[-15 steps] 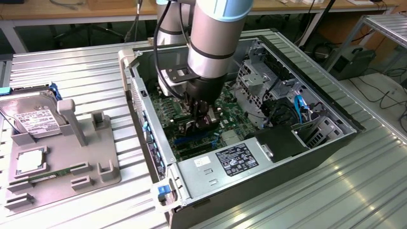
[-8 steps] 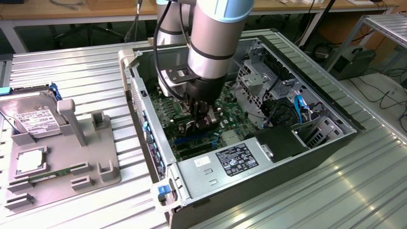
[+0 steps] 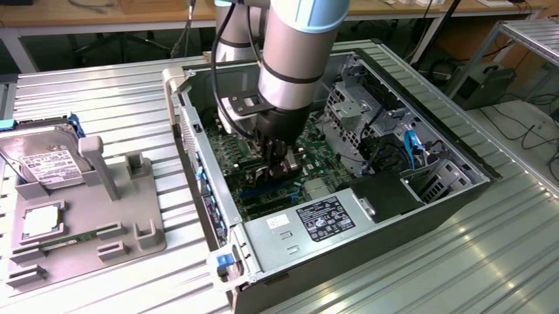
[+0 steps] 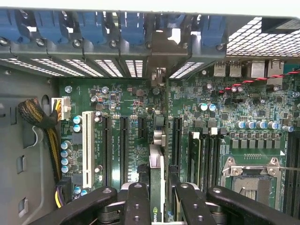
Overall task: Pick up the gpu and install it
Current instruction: 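Insert the gpu into the slot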
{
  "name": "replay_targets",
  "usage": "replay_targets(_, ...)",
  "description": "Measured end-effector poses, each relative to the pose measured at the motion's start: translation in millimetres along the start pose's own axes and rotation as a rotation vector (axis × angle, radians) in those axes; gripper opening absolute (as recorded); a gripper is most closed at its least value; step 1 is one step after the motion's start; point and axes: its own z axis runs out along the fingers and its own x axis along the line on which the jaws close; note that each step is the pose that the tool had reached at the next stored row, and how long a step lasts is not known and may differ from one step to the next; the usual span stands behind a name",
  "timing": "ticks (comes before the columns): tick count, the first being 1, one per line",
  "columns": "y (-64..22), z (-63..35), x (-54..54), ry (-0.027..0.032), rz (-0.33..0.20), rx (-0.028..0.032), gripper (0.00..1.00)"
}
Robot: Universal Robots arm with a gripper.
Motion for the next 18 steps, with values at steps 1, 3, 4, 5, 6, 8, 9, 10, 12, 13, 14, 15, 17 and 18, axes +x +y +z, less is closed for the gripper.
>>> replay_targets(1, 0.0, 0.5, 0.0, -0.0001, 0.000, 0.0000, 0.26)
replay_targets(3, 0.0, 1.6, 0.1, -0.0004, 0.000, -0.0001, 0.26)
replay_targets(4, 0.0, 2.0, 0.1, -0.0004, 0.000, -0.0002, 0.26)
replay_targets(5, 0.0, 2.5, 0.2, -0.0007, 0.000, -0.0002, 0.26)
replay_targets(6, 0.0, 3.3, 0.2, -0.0011, 0.000, -0.0001, 0.26)
replay_targets(8, 0.0, 4.1, 0.2, -0.0011, 0.000, -0.0002, 0.26)
replay_targets(9, 0.0, 4.3, 0.3, -0.0010, 0.000, -0.0003, 0.26)
replay_targets(10, 0.0, 4.6, 0.4, -0.0010, 0.000, -0.0003, 0.26)
replay_targets(12, 0.0, 4.9, 0.4, -0.0010, 0.000, -0.0002, 0.26)
replay_targets(13, 0.0, 5.0, 0.4, -0.0012, 0.000, -0.0002, 0.26)
replay_targets(14, 0.0, 5.0, 0.4, -0.0013, 0.000, -0.0001, 0.26)
replay_targets(15, 0.0, 5.0, 0.4, -0.0011, 0.000, -0.0001, 0.26)
replay_targets(17, 0.0, 5.2, 0.4, -0.0008, 0.000, -0.0002, 0.26)
replay_targets(18, 0.0, 5.2, 0.4, -0.0006, 0.000, -0.0001, 0.26)
